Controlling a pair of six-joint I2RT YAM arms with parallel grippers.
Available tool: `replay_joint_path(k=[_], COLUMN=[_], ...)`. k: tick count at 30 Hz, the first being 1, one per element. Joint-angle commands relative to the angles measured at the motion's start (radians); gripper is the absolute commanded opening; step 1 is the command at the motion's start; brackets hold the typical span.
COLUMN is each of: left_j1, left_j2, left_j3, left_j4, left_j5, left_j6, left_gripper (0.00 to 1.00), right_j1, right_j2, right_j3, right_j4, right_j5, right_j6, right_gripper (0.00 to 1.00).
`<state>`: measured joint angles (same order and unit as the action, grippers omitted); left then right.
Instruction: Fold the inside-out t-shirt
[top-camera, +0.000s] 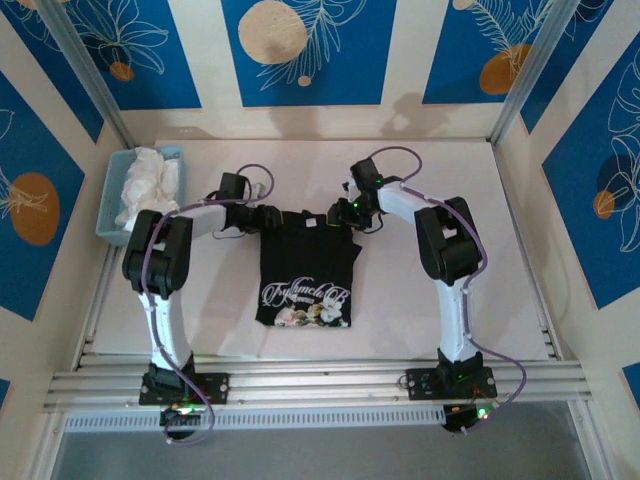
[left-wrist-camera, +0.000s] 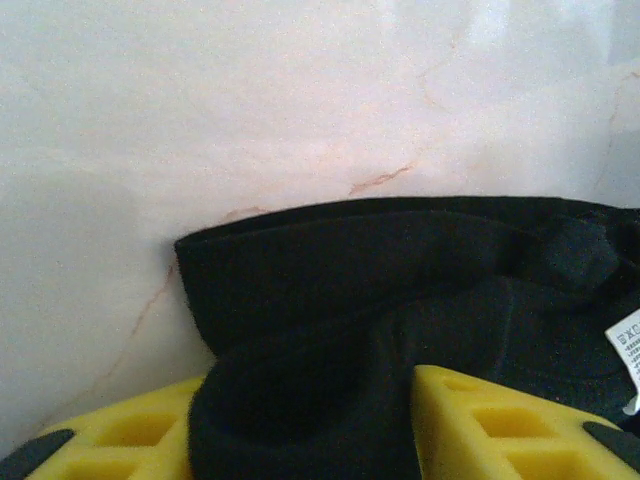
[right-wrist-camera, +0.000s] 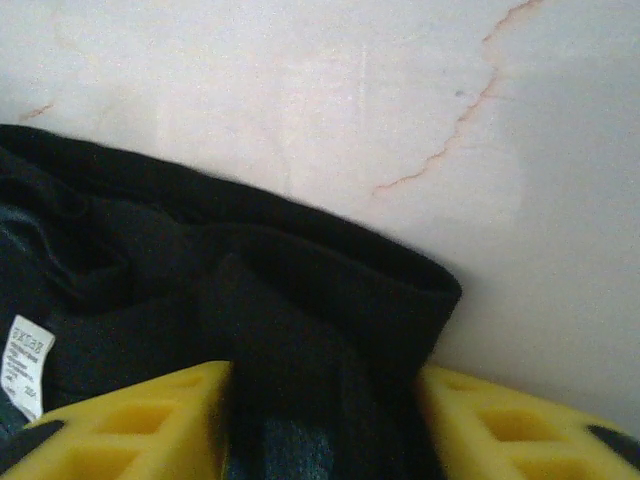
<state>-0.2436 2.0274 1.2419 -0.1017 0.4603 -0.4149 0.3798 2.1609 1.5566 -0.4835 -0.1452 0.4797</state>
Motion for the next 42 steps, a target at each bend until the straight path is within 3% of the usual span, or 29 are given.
replay_joint_path(k=[1,8,13,20,32,36,42], left_j1=[-0.030,-0.023,0.007,0.027,0.030,0.027,0.018], left_j2=[0.083,0.082,0.007,-0.032,-0.003,-0.076,-0.265], left_j3=[0.006,0.032,0.005,0.033,0.579,0.490,0.076], left_j4=[0.023,0.069,0.163,0.281,0.127,0.217,0.453], left_j5=[0.098,0.130,0.136,0.148,0.144,0.159,0.177], left_j6=[-0.014,-0.028,-0.073,-0.158,-0.168,-0.193,-0.261], left_gripper=[0.30,0.00,0.00,0.00,0.00,0.00,0.00], right_j1=[0.008,-0.017,-0.056,-0.093,-0.173,-0.172,-0.134], right_j2=[0.031,0.000,-0.094,-0.138,-0.093,-0.172,-0.382], right_j3=[0.016,-0.014,-0.063,-0.007,0.561,0.499,0.103], right_j4=[0.005,0.097,0.183,0.219,0.035,0.066,0.201], right_j5=[-0.042,-0.091,-0.133,-0.172,-0.217,-0.232,-0.262], right_j6=[0.023,0.028,0.024,0.027,-0.072,-0.113,-0.117], right_gripper=[0.32,0.07,0.00,0.00,0.00,0.00,0.00])
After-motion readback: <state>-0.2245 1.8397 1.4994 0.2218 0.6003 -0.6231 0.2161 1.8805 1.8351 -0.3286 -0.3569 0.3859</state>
